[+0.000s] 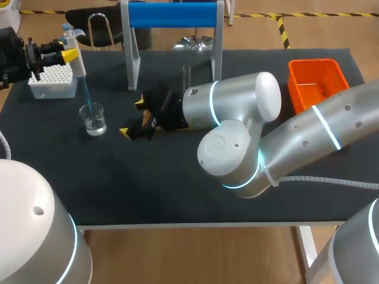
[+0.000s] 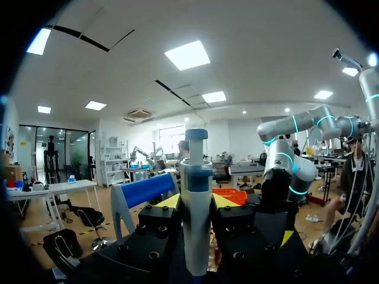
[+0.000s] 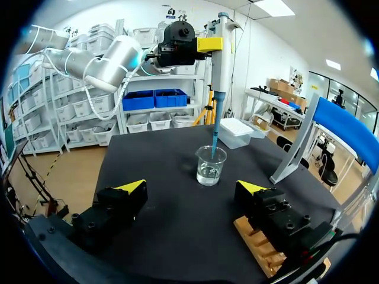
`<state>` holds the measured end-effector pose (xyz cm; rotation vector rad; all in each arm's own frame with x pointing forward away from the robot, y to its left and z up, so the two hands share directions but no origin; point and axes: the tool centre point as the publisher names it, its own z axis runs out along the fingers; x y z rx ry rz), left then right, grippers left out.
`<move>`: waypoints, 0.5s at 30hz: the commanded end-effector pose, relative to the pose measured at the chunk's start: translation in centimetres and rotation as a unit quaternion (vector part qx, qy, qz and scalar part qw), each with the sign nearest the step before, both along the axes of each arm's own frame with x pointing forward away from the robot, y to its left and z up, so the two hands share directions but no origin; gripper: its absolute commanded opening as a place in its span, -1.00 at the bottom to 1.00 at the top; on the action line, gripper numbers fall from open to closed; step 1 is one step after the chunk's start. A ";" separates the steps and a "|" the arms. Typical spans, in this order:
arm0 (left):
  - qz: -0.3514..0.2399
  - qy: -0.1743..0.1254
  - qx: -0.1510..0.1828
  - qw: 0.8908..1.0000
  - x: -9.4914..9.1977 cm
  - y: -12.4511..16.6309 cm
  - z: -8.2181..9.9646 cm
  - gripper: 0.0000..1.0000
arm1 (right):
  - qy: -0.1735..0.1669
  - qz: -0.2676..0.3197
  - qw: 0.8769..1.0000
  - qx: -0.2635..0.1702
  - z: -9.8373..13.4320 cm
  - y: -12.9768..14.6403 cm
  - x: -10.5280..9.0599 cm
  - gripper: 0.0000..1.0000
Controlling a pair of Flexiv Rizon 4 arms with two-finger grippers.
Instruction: Invert the test tube, pick up the pipette, mount the tip to pipette, aspirate from beaker and dispense into the tube, eject the tip, return the pipette, and cap with the stopper.
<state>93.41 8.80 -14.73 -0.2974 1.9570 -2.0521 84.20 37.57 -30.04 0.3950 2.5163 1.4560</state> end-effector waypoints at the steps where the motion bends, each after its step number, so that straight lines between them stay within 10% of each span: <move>1: -0.004 0.002 -0.003 1.000 0.4 0.1 -0.5 -1.00 | -0.001 -0.002 1.000 0.001 -0.1 0.1 -0.1 1.00; 15: 0.000 0.013 -0.011 1.000 1.0 0.8 -1.9 -1.00 | -0.001 -0.002 1.000 0.001 -0.1 0.1 -0.1 1.00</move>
